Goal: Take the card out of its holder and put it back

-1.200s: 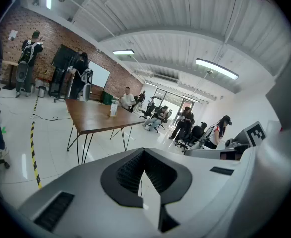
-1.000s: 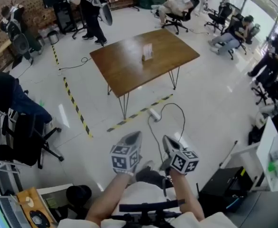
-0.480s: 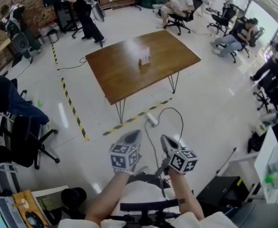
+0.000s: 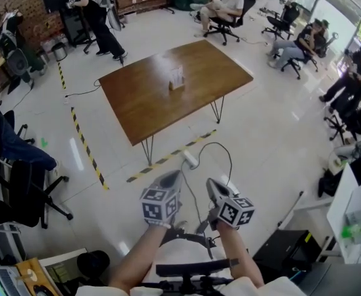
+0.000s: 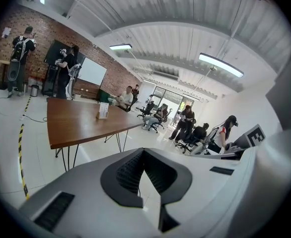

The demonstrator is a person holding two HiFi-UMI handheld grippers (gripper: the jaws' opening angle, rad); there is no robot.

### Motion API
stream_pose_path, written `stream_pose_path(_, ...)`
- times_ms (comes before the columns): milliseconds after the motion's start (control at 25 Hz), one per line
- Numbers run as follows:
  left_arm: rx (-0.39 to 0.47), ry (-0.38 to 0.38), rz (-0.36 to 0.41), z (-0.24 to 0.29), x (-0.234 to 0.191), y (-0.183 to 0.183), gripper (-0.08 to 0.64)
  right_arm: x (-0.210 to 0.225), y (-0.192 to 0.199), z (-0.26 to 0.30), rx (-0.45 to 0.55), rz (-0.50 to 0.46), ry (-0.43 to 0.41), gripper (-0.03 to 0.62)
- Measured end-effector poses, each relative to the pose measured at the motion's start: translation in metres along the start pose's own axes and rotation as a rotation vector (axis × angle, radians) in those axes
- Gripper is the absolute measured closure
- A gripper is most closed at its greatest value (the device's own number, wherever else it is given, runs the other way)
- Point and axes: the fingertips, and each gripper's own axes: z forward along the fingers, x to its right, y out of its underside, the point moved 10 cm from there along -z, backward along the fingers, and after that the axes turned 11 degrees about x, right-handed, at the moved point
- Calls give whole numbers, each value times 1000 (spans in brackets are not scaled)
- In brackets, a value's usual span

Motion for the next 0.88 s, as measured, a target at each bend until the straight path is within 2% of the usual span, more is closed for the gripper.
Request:
stream_pose_path(400, -32, 74, 5, 73, -23, -29, 561, 21, -34, 46, 43, -8, 66, 595)
stream_pose_path(880, -54, 129, 27, 149, -67, -76, 561, 35, -75, 132, 90, -10, 88, 597)
